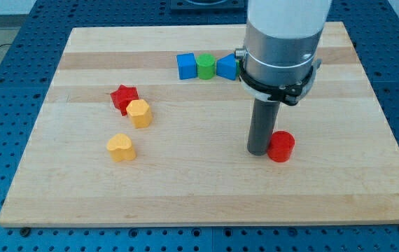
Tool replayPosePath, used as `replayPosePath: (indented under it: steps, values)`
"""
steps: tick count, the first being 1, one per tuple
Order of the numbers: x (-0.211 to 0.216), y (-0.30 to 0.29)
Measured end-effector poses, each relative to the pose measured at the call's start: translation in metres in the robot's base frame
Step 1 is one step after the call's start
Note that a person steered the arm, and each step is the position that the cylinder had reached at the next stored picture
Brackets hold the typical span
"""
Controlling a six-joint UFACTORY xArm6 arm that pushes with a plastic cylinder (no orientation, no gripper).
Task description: Separate the red star with yellow hexagon close to the red circle
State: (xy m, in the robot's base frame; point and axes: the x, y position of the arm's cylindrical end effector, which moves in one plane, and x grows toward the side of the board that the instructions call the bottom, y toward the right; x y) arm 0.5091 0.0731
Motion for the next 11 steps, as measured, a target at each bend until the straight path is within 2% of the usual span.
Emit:
replayPosePath:
  steps: [3, 6, 7, 8, 10, 11]
  values:
    - [-0.013, -0.152]
    - [-0.051, -0.297]
    - [-0.088, -0.305]
    - [-0.118, -0.275]
    - [-0.121, -0.144]
    - [-0.121, -0.126]
